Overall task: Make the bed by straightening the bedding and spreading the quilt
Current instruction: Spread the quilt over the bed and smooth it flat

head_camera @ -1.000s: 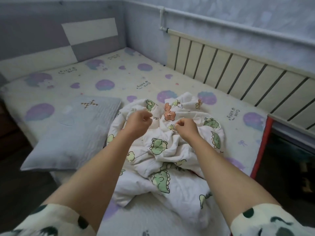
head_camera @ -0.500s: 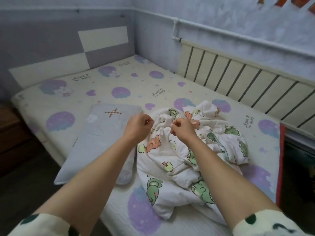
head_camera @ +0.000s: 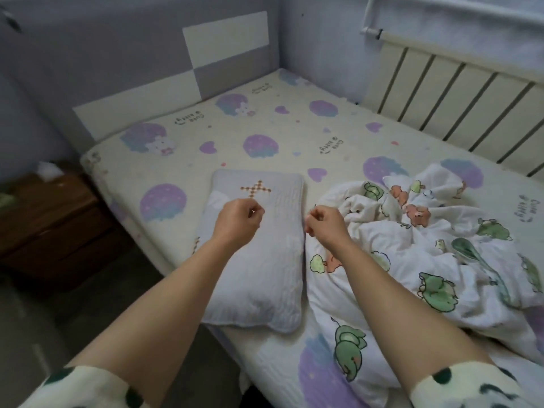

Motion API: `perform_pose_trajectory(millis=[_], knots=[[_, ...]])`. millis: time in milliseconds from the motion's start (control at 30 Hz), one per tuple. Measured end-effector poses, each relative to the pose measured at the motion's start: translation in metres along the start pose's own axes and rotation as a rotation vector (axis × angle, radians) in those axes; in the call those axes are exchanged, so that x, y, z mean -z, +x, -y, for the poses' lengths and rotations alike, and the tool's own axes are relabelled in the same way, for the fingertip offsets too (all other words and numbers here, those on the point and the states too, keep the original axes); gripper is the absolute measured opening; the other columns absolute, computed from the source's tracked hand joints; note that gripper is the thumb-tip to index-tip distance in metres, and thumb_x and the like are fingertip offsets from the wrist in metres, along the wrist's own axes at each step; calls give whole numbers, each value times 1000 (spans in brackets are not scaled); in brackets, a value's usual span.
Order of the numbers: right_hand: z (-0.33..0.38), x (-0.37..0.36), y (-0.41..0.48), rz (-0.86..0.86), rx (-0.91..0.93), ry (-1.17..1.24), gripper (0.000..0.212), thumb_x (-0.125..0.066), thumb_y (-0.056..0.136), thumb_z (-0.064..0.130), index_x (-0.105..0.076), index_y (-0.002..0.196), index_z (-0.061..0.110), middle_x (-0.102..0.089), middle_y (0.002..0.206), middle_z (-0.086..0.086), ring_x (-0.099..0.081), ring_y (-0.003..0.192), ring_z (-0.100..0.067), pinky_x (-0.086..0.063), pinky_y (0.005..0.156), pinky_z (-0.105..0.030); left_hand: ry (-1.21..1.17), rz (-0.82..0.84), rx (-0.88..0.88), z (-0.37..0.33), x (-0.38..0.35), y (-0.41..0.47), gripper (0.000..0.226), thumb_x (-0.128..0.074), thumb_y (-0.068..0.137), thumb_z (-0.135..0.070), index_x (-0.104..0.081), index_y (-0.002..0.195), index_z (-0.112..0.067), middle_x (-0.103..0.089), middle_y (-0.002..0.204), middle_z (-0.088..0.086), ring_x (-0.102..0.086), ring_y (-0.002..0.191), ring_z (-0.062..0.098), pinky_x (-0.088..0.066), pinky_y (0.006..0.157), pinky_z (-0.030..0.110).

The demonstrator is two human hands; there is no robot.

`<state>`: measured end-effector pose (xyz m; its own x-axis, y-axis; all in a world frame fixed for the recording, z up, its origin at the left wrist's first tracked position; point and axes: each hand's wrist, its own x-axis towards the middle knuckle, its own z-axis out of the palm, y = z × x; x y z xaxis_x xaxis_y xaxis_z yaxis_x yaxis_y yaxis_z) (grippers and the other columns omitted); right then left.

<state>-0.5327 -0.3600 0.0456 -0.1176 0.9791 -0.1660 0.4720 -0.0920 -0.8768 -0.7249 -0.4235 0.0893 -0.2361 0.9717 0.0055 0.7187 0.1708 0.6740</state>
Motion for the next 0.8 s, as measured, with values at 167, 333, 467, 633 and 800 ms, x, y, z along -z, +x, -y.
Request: perform_pose_trajectory(millis=[167,333,467,633,800], knots=[[-17,-39,63,7,-74,11,22,-56,88,10,-57,67,16,-66,63,-3,-61,62,-17,-52,70,-36,15,31,69,48,-18,63,17,-55,93,-18,-71,91,-11,-69,76,2,-63,72,19,-46,63,26],[-55,-76,121,31,-187,-14,16,-53,89,9,-62,75,9,-66,66,-4,-63,69,-21,-55,80,-45,8,83,182,104,-51,122,17,-54,92,-17,-70,97,-15,-69,85,0,-64,81,20,-48,71,28],[-80,-104,160,34,-227,-43,14,-51,93,10,-62,84,7,-66,79,-9,-64,81,-26,-52,82,-40,-4,111,247,146,-80,156,24,-54,92,-19,-65,113,-17,-68,101,2,-63,88,21,-50,81,32],[-126,-135,198,52,-317,-148,33,-55,93,24,-54,123,12,-56,124,-11,-53,112,-21,-41,89,-26,56,145,337,206,-111,189,54,-59,91,-24,-41,141,-13,-48,136,14,-48,123,29,-39,104,39],[-171,-160,218,152,-450,-285,93,-65,78,59,-15,151,32,-17,157,-11,-17,145,-31,-19,117,-46,279,242,451,252,-137,209,89,-62,86,-48,-9,152,-20,-13,155,16,-17,142,34,-23,112,46]])
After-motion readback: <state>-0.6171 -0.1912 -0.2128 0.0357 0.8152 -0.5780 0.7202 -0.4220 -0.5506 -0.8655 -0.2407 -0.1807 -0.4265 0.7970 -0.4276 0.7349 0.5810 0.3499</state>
